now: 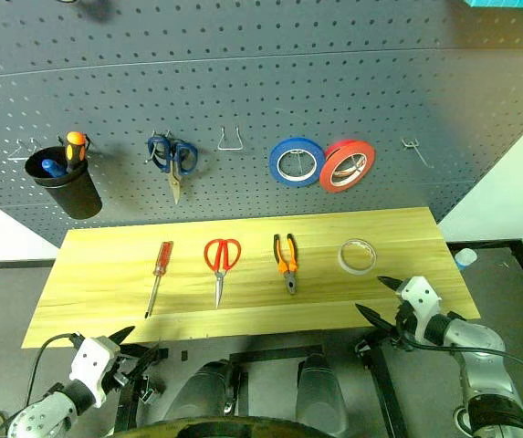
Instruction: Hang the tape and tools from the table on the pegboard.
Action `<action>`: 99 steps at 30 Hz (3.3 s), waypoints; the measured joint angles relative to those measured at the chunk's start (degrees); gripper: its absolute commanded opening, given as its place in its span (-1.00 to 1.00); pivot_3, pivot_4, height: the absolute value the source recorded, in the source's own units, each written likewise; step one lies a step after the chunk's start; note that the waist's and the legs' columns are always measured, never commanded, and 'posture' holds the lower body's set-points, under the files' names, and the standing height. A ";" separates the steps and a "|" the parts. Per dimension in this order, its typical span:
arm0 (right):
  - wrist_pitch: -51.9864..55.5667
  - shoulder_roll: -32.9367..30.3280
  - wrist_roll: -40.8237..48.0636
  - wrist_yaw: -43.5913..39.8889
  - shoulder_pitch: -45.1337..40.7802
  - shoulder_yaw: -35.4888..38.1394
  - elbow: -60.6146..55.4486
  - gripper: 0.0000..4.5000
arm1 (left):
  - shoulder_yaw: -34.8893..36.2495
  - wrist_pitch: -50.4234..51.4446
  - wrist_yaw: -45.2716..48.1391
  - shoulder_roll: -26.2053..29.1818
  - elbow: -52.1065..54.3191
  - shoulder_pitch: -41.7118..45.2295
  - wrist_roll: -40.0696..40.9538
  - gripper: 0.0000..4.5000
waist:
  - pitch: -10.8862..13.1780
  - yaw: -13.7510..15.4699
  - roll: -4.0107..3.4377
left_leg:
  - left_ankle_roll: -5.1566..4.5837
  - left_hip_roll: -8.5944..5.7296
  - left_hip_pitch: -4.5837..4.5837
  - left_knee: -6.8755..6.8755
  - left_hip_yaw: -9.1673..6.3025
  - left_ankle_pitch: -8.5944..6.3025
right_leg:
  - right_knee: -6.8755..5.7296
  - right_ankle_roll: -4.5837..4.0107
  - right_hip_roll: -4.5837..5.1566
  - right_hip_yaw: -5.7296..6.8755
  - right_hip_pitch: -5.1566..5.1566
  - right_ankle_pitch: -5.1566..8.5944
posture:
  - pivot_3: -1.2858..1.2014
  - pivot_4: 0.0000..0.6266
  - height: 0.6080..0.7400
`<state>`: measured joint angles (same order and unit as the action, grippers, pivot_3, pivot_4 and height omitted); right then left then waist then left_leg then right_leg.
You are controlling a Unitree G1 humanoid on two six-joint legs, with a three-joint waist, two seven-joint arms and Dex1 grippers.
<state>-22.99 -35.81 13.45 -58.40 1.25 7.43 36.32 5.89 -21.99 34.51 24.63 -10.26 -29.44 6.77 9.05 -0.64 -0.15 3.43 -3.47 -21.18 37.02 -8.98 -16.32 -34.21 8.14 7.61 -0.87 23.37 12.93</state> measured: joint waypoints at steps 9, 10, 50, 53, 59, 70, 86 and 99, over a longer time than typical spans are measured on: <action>-3.73 0.33 -1.01 -0.51 -2.17 0.00 6.45 1.00 | -0.55 -2.32 -0.23 -0.21 -2.63 0.62 -0.59 0.62 | -0.22 -0.10 -0.13 | 0.00 0.03 0.11 -0.01 0.06 0.00 | -0.05 -0.01 -0.02 -0.03 -0.03 -0.02 | 0.02 -0.70 1.00; -3.92 0.39 -1.08 -0.55 -2.39 0.00 6.99 1.00 | -0.55 -2.70 -0.23 -0.22 -3.39 0.69 -0.64 0.62 | -0.24 -0.09 -0.14 | 0.00 0.03 0.11 -0.01 0.07 0.00 | -0.05 -0.01 -0.02 -0.05 -0.04 -0.02 | 0.02 -0.70 1.00; 2.35 2.62 -9.39 6.81 -11.79 -6.59 5.53 1.00 | -4.11 2.41 -0.28 -0.90 -1.23 13.67 -1.57 0.78 | -0.30 -0.06 -0.11 | -0.04 0.16 0.85 0.02 0.43 0.00 | -0.16 -0.02 -0.05 -0.22 -0.59 -0.13 | 0.03 -0.69 1.00; 5.27 3.22 -12.13 9.01 -17.10 -8.54 7.93 1.00 | -7.15 7.54 4.67 -0.77 1.03 18.29 0.67 0.99 | -0.32 -0.30 -0.13 | -0.03 0.16 0.85 -0.03 0.51 0.01 | -0.15 -0.10 -0.07 -0.32 -0.51 -0.39 | 0.02 -0.69 1.00; 10.69 4.49 -17.87 11.96 -27.92 -13.24 16.41 1.00 | -16.02 15.75 14.54 0.22 2.29 28.81 0.51 0.99 | -0.32 -0.28 -0.13 | -0.04 0.16 0.84 -0.03 0.57 0.02 | -0.14 -0.13 -0.09 -0.36 -0.50 -0.41 | 0.02 -0.71 1.00; 17.77 8.32 -25.05 15.81 -37.08 -18.81 29.82 1.00 | -23.74 21.13 19.15 -5.32 -2.97 44.41 -2.02 0.99 | -0.33 -1.12 -0.14 | -0.04 0.17 0.84 -0.04 0.65 0.03 | -0.08 0.00 -0.16 -0.52 -0.46 -0.49 | 0.01 -0.74 1.00; 20.76 9.25 -27.60 17.03 -40.78 -20.17 33.79 -0.28 | -24.70 24.35 18.75 -6.60 -4.92 43.82 -2.34 1.00 | -0.36 -2.05 -0.11 | -0.02 0.25 0.95 0.10 0.71 0.06 | -0.09 0.14 -0.28 -0.64 -0.57 -0.78 | 0.01 -0.74 1.00; 15.85 3.66 -26.09 19.92 -31.49 -16.93 23.74 -0.99 | -20.86 21.18 14.83 -5.17 -4.61 42.10 -2.36 1.00 | -0.36 -1.90 -0.13 | -0.01 0.25 0.81 0.05 0.75 0.06 | 0.01 0.17 -0.28 -0.68 -0.45 -0.79 | -0.01 -0.73 1.00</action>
<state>-7.14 -32.15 -12.64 -38.48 -30.24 -9.50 60.05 -14.97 -0.81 49.34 19.46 -14.86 12.67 4.40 8.69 -2.54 -0.28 3.41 -3.22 -20.36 37.07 -8.23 -16.27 -34.20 8.31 7.33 -1.55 22.91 12.14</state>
